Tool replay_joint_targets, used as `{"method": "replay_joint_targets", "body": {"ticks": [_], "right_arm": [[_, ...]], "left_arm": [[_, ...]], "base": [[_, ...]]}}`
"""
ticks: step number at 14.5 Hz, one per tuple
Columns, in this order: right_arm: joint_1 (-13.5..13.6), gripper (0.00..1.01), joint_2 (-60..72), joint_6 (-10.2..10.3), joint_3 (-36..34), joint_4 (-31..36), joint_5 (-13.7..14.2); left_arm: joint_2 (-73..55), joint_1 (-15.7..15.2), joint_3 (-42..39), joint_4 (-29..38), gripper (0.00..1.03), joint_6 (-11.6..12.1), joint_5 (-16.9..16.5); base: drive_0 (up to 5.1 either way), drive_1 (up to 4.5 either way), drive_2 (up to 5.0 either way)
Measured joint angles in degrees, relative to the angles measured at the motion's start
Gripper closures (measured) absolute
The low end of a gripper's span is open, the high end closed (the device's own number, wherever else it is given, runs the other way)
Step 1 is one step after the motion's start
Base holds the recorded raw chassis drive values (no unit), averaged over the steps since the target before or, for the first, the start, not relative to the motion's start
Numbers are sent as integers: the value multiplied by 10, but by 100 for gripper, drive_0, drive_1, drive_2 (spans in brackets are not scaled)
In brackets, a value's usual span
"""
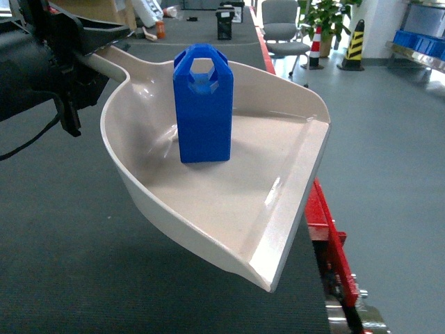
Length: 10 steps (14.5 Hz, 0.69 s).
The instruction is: Place part in tray to right shelf
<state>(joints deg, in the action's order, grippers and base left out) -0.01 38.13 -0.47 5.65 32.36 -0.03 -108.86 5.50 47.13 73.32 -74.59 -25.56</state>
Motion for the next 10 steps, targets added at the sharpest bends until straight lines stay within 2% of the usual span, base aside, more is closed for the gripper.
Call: {"method": "replay_joint_targets", "body": {"ticks": [10], "right_arm": [[0, 3, 0, 0, 0, -2, 0]], "left_arm": [[1, 0, 0, 2, 91, 0, 0]], "base": [[506, -235, -235]]}}
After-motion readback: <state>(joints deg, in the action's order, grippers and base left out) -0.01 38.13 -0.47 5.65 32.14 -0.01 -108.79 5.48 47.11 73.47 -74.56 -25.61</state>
